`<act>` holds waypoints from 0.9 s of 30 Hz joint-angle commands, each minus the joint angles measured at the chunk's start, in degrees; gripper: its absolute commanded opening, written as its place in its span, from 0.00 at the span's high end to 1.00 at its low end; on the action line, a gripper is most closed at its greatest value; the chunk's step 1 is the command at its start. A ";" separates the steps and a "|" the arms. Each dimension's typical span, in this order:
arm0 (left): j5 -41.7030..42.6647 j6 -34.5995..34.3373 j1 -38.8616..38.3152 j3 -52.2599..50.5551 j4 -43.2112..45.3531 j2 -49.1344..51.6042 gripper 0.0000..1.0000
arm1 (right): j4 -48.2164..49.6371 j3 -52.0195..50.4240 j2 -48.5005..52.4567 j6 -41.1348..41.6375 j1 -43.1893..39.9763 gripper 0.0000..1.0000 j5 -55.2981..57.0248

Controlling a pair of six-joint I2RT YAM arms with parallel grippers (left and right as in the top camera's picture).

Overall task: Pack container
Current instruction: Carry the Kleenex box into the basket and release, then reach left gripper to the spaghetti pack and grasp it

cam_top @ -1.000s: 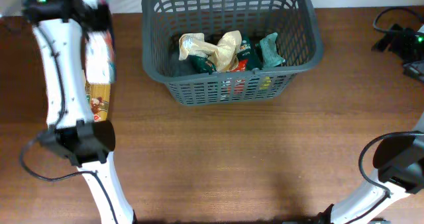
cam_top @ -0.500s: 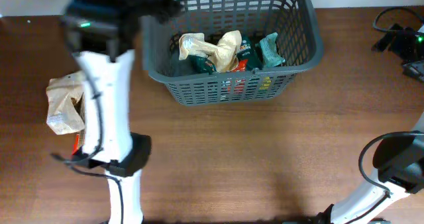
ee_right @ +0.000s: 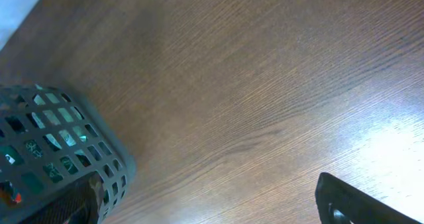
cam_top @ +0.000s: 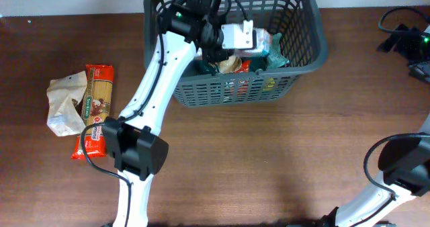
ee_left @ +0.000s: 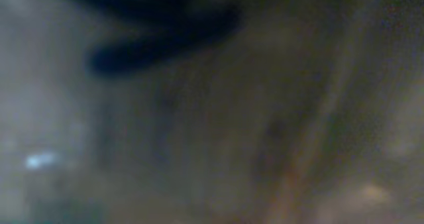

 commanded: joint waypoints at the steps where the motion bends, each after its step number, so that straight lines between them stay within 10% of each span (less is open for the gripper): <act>1: -0.09 -2.93 -0.35 -0.50 0.59 -0.55 0.52 | 0.02 -0.02 -1.11 0.04 0.00 0.01 -0.26; 4: -5.16 -10.51 -0.35 1.92 0.52 -1.40 0.23 | 0.02 -0.02 -1.11 0.04 0.00 0.01 -0.26; 8: -16.50 -21.03 -0.13 10.34 -0.24 -3.93 0.13 | 0.02 -0.02 -1.11 0.04 0.00 0.01 -0.24; 17: -34.95 -34.32 6.36 25.00 -5.18 -14.56 0.16 | 0.02 -0.02 -1.11 0.04 0.00 0.01 -0.26; 27: -29.09 -42.99 28.65 14.97 -14.78 -15.52 0.18 | 0.02 -0.02 -1.11 0.04 0.00 0.01 -0.26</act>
